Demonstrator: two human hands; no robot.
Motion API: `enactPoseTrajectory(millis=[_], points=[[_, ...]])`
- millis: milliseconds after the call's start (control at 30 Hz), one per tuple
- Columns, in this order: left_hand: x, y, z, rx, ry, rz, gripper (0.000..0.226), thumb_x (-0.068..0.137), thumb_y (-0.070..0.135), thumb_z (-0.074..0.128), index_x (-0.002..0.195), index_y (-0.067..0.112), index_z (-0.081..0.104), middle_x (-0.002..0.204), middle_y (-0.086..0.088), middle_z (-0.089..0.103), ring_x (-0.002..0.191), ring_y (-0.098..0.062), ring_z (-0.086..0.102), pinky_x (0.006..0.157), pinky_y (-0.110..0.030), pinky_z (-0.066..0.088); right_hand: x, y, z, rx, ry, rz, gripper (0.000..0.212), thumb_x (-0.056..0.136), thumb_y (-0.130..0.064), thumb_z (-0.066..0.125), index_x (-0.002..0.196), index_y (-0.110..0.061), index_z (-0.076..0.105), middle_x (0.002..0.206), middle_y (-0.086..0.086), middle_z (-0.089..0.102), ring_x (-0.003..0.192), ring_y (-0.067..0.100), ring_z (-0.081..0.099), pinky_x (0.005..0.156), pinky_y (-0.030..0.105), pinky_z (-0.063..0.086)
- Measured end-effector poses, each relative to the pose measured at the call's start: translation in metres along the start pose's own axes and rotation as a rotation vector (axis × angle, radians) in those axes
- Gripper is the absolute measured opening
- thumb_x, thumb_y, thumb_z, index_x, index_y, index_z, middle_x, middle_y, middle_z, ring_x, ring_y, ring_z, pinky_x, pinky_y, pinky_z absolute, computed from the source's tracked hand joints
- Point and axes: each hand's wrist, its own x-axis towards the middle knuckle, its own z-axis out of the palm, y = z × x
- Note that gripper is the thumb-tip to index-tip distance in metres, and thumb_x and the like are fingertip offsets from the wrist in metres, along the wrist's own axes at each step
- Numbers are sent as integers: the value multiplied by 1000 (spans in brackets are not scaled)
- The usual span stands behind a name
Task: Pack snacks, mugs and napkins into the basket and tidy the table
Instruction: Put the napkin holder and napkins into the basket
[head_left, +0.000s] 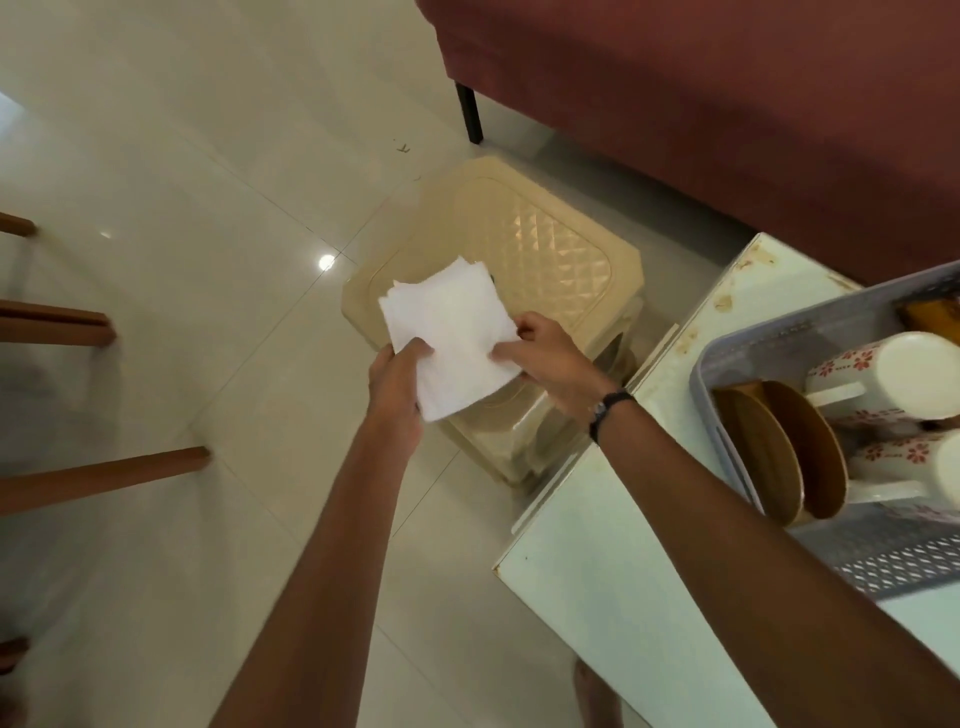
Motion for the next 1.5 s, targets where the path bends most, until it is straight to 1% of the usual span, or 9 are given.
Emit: enactPoseTrajectory(millis=[100, 267, 367, 467, 667, 900, 1133, 1267, 1500], points=[[-32, 0, 12, -12, -203, -42, 41, 80, -3, 46, 120, 7, 53, 106, -9, 64, 96, -27, 62, 65, -31, 56, -36, 5, -34, 163, -23, 49, 48, 77, -8, 71, 120, -16, 52, 117, 2, 63, 108, 22, 60, 95, 42, 52], [-80, -8, 48, 51, -431, -41, 49, 63, 3, 51, 111, 14, 56, 97, -1, 69, 87, -18, 64, 68, -29, 55, -88, -9, -93, 248, 48, 79, 52, 79, -58, 60, 122, -28, 58, 120, -7, 66, 113, 19, 60, 100, 43, 48], [-103, -20, 77, 60, -486, -99, 41, 66, 5, 56, 105, 15, 59, 92, 1, 71, 85, -18, 65, 71, -31, 54, -112, -8, -119, 152, 113, 44, 32, 97, -31, 46, 126, -21, 55, 125, 0, 63, 115, 23, 57, 100, 40, 47], [-124, -40, 103, 59, -514, -124, 30, 80, 6, 64, 106, 20, 62, 93, 3, 73, 86, -15, 68, 72, -32, 56, -145, 2, -137, 120, 35, 22, 42, 92, -4, 50, 129, -24, 48, 114, -8, 64, 100, 12, 62, 75, 20, 56], [-164, -97, 135, 310, -407, -94, 36, 77, 6, 69, 111, 12, 60, 103, -9, 67, 94, -27, 62, 75, -35, 53, -195, 49, -172, -84, 319, 70, 42, 80, -21, 71, 119, -11, 58, 117, 6, 66, 96, 18, 62, 75, 27, 52], [-200, -127, 182, 730, -283, 308, 32, 80, 20, 67, 109, 9, 61, 109, -10, 69, 99, -27, 64, 85, -35, 53, -207, 57, -192, -605, 803, -104, 28, 82, -20, 66, 107, -7, 63, 104, 12, 69, 82, 20, 54, 73, 27, 40], [-186, -127, 210, 717, -112, 461, 17, 77, 11, 66, 91, 8, 57, 91, -8, 68, 77, -22, 62, 67, -26, 50, -169, 58, -193, -907, 733, -183, 28, 87, -19, 58, 114, -12, 56, 108, 11, 67, 100, 29, 62, 80, 38, 51], [-177, -134, 213, 748, -103, 552, 11, 80, 12, 65, 87, 7, 58, 82, -2, 63, 69, -15, 56, 53, -5, 36, -164, 71, -187, -906, 758, -294, 22, 93, -21, 47, 105, -8, 59, 106, 12, 61, 94, 29, 60, 75, 38, 49], [-182, -142, 213, 756, -135, 550, 15, 80, 18, 68, 82, 12, 55, 72, 2, 59, 63, -13, 56, 51, -6, 34, -160, 87, -191, -970, 792, -406, 11, 77, -6, 69, 86, -6, 62, 75, 11, 68, 69, 29, 65, 56, 30, 51]])
